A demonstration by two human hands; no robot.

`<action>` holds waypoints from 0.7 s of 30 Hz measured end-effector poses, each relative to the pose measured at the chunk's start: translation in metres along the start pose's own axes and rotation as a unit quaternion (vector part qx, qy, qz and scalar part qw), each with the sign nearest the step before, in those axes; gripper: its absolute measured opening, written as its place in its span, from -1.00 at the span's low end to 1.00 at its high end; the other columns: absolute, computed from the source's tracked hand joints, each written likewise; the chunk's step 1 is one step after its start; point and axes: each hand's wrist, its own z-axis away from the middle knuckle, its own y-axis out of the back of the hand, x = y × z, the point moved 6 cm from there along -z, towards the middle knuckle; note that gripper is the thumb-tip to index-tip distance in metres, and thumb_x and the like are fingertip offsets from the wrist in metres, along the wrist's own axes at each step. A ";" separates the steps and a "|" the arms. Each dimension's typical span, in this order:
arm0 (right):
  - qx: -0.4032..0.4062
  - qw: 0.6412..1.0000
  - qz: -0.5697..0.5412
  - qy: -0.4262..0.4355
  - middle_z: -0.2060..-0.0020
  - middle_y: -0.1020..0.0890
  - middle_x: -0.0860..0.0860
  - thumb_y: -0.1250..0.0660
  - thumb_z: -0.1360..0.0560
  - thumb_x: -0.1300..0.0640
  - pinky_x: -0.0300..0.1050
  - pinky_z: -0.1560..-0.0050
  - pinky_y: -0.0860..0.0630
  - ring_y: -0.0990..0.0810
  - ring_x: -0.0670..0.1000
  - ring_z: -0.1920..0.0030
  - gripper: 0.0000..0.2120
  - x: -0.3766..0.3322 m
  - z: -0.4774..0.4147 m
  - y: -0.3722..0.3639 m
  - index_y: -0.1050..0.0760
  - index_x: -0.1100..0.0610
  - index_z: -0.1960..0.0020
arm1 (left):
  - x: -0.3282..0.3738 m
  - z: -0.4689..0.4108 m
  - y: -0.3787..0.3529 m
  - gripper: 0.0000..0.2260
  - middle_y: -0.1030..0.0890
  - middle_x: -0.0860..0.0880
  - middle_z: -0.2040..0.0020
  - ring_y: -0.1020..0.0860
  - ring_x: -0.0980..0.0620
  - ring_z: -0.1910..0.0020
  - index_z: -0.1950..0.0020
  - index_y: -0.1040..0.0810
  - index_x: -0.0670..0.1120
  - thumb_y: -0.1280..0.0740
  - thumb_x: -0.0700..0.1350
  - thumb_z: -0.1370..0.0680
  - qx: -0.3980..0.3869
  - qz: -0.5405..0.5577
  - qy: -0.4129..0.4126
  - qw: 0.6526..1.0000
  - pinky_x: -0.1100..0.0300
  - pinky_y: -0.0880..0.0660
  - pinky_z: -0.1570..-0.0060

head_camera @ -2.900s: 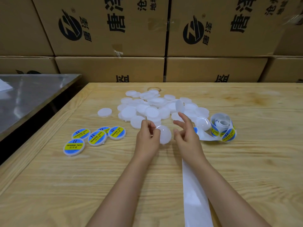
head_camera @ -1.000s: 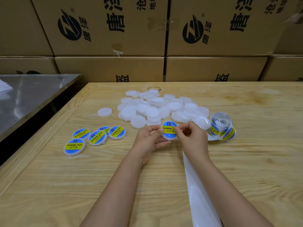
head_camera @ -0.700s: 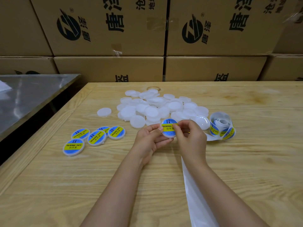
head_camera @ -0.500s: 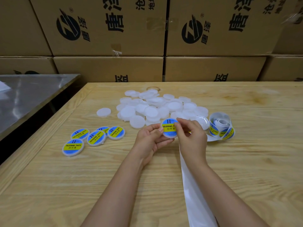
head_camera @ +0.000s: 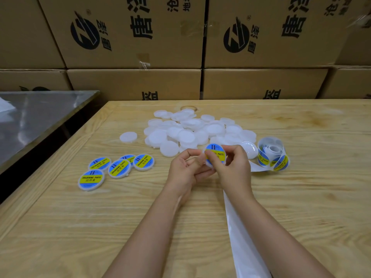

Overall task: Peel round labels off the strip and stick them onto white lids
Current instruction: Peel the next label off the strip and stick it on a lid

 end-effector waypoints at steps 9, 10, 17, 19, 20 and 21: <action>-0.075 0.992 -0.030 0.096 0.17 -0.58 0.00 -0.46 -0.40 0.24 -0.17 0.09 -0.50 -0.55 -0.03 0.17 -0.73 -0.020 -0.002 0.003 -0.50 -0.12 0.14 | 0.006 -0.002 0.013 -0.80 -0.69 -0.16 0.17 -0.67 -0.05 0.25 -0.04 -0.51 -0.24 -0.32 -0.18 -0.46 0.041 0.037 0.019 0.998 0.16 -0.61 0.28; -0.075 0.992 -0.038 0.093 0.18 -0.60 0.01 -0.43 -0.42 0.24 -0.16 0.08 -0.51 -0.56 -0.03 0.16 -0.75 -0.020 -0.003 0.005 -0.52 -0.11 0.17 | 0.006 -0.002 0.015 -0.83 -0.69 -0.14 0.18 -0.67 -0.03 0.26 -0.05 -0.51 -0.24 -0.30 -0.20 -0.50 0.045 0.028 0.019 0.998 0.17 -0.61 0.28; -0.046 0.993 0.039 0.105 0.19 -0.61 -0.05 -0.30 -0.52 0.23 -0.31 0.20 -0.41 -0.49 -0.12 0.27 -0.87 -0.015 -0.004 0.012 -0.57 0.04 0.04 | 0.024 -0.005 0.038 -0.92 -0.62 -0.06 0.28 -0.57 0.04 0.35 0.08 -0.56 -0.15 -0.28 -0.23 -0.56 0.184 -0.099 -0.031 0.977 0.27 -0.55 0.37; -0.001 0.992 0.054 0.115 0.20 -0.53 -0.13 -0.28 -0.54 0.24 -0.32 0.23 -0.35 -0.40 -0.18 0.31 -0.82 -0.018 -0.008 0.021 -0.54 0.10 -0.12 | 0.049 0.000 0.060 -0.92 -0.57 0.02 0.28 -0.51 0.10 0.33 0.03 -0.56 -0.17 -0.27 -0.23 -0.56 0.297 -0.204 -0.116 0.926 0.37 -0.48 0.33; 0.021 0.991 0.060 0.119 0.20 -0.51 -0.15 -0.26 -0.54 0.24 -0.26 0.19 -0.36 -0.41 -0.16 0.28 -0.80 -0.019 -0.010 0.027 -0.53 0.12 -0.14 | 0.062 0.006 0.071 -0.92 -0.55 0.05 0.28 -0.51 0.09 0.29 0.01 -0.56 -0.16 -0.27 -0.22 -0.56 0.342 -0.259 -0.157 0.890 0.35 -0.46 0.29; 0.040 0.989 0.066 0.123 0.18 -0.52 -0.14 -0.25 -0.55 0.25 -0.19 0.13 -0.38 -0.46 -0.11 0.22 -0.80 -0.020 -0.012 0.033 -0.53 0.15 -0.14 | 0.072 0.012 0.082 -0.91 -0.56 0.03 0.26 -0.51 0.05 0.24 0.00 -0.56 -0.14 -0.26 -0.18 -0.57 0.377 -0.305 -0.183 0.855 0.28 -0.45 0.20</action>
